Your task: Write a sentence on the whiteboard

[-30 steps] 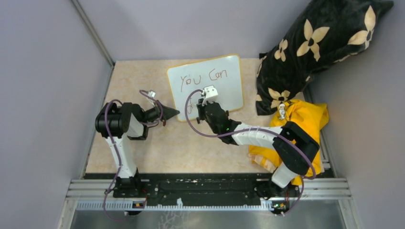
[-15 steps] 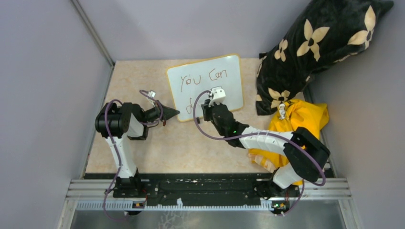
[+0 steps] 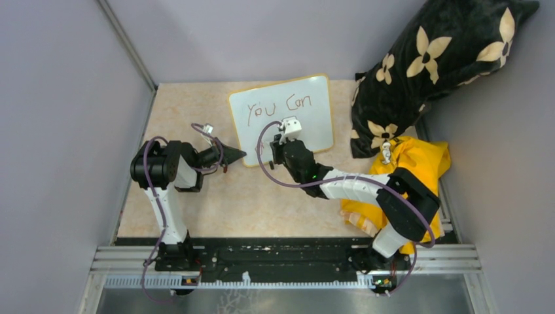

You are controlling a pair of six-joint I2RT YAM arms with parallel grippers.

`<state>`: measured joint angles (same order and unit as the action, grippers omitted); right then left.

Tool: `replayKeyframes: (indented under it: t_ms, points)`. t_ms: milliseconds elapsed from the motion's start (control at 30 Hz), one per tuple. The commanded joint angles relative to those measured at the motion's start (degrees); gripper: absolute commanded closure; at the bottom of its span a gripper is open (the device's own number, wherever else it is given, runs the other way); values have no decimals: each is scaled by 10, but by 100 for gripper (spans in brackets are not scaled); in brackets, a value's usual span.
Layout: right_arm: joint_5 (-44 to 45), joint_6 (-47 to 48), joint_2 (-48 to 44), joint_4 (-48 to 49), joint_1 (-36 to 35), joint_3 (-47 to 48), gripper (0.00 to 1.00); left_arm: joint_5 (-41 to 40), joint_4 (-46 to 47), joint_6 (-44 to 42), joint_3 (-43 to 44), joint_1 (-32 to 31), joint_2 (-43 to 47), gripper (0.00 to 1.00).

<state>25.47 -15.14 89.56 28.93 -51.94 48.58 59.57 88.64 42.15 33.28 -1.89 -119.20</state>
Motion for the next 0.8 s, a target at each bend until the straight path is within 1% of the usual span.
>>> replayKeyframes:
  t_ms: [0, 367, 767]
  points:
    - [-3, -7, 16, 15, 1, 31, 100, 7, 19, 7, 2, -4, -7, 100]
    - [-9, -10, 23, -1, 1, 18, 100, 7, 18, 7, 2, -4, -8, 100]
    - [-2, -22, 2, -3, 1, -24, 100, 7, 17, 7, 2, -4, -8, 100]
